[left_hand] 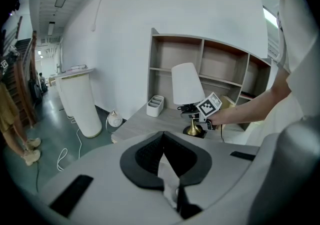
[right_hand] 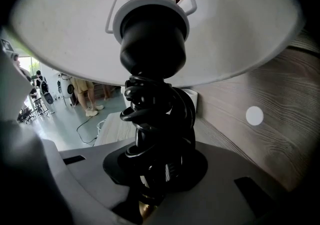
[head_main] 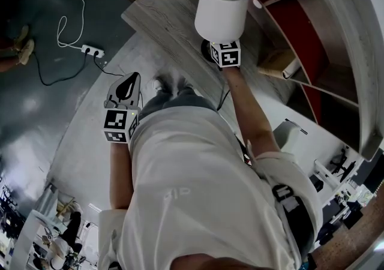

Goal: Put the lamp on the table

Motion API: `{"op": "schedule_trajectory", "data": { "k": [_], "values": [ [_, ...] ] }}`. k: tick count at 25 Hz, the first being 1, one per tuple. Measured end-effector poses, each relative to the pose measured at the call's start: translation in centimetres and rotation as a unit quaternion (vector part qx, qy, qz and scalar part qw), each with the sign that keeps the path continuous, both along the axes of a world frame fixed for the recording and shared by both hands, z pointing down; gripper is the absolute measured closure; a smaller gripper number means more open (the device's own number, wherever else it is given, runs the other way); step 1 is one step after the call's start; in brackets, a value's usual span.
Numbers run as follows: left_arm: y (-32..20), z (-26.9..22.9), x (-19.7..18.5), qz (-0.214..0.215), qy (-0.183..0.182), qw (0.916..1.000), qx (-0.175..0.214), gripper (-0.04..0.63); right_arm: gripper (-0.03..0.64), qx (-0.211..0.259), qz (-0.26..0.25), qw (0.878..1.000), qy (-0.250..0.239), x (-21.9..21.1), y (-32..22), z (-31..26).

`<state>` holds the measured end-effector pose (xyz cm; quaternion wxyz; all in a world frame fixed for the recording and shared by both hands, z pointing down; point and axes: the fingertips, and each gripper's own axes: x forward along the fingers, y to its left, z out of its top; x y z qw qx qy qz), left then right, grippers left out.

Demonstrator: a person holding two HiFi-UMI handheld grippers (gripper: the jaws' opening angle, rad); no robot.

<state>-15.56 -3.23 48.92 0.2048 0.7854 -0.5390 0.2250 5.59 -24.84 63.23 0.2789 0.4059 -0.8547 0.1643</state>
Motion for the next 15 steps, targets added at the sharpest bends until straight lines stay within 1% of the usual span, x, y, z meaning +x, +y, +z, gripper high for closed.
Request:
{"op": "schedule_trajectory", "data": {
  "k": [3, 15],
  "values": [
    [-0.3, 0.2, 0.4, 0.010, 0.002, 1.0000, -0.001, 0.580, 0.509, 0.004, 0.004, 1.000, 0.001, 0.3, 0.1, -0.4],
    [-1.0, 0.3, 1.2, 0.036, 0.007, 0.9993, -0.003, 0.580, 0.485, -0.007, 0.015, 1.000, 0.009, 1.9, 1.8, 0.5]
  ]
}}
